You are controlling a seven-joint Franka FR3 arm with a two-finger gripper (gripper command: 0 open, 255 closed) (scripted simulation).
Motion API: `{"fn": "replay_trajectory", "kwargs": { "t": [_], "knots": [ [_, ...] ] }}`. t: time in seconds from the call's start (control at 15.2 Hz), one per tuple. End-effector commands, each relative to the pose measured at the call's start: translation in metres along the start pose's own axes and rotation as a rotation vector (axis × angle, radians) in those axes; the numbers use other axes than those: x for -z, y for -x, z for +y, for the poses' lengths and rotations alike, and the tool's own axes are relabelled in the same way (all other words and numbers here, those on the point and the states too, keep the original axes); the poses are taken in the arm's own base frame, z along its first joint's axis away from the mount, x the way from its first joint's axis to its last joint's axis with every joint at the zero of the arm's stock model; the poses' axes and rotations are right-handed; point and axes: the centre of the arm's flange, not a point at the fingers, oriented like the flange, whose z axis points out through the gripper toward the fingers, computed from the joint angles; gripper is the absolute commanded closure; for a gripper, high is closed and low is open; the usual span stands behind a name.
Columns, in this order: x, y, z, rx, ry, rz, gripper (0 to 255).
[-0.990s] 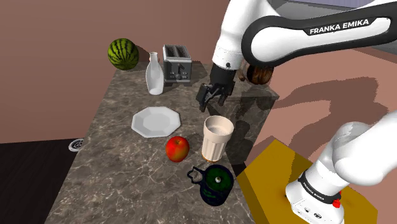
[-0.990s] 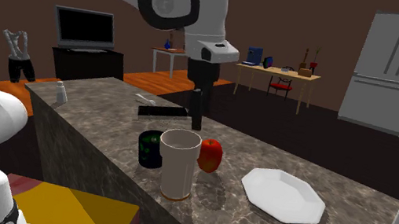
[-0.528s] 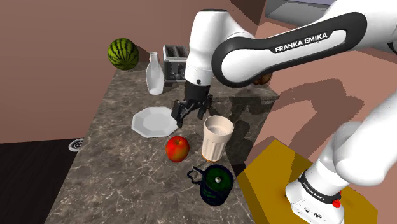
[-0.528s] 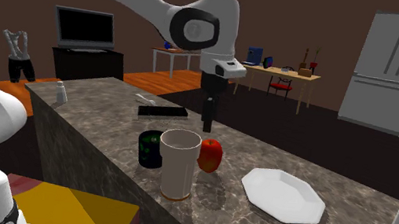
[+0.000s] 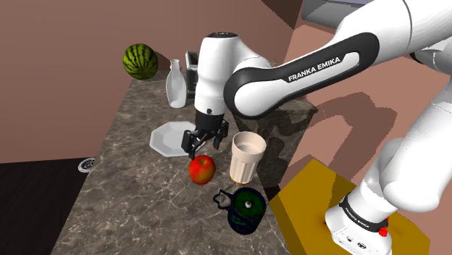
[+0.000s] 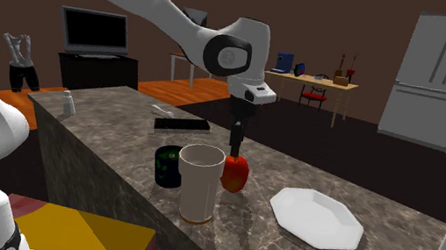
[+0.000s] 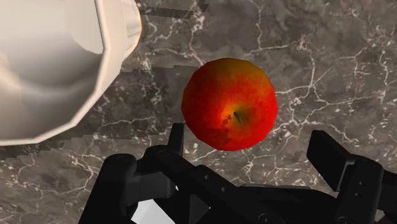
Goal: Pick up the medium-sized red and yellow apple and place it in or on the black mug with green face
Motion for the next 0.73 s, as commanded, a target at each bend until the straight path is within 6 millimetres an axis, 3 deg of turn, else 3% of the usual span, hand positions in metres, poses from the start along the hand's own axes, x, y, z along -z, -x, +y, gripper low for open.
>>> {"fn": "replay_trajectory", "kwargs": {
  "t": [0.0,0.07,0.59,0.66],
  "knots": [
    [-0.0101,-0.0004,-0.0003,0.000,0.000,0.000,0],
    [-0.0185,-0.0004,-0.0003,0.000,0.000,0.000,0],
    [-0.0184,-0.0004,-0.0003,0.000,0.000,0.000,0],
    [-0.0184,-0.0004,-0.0003,0.000,0.000,0.000,255]
  ]
}}
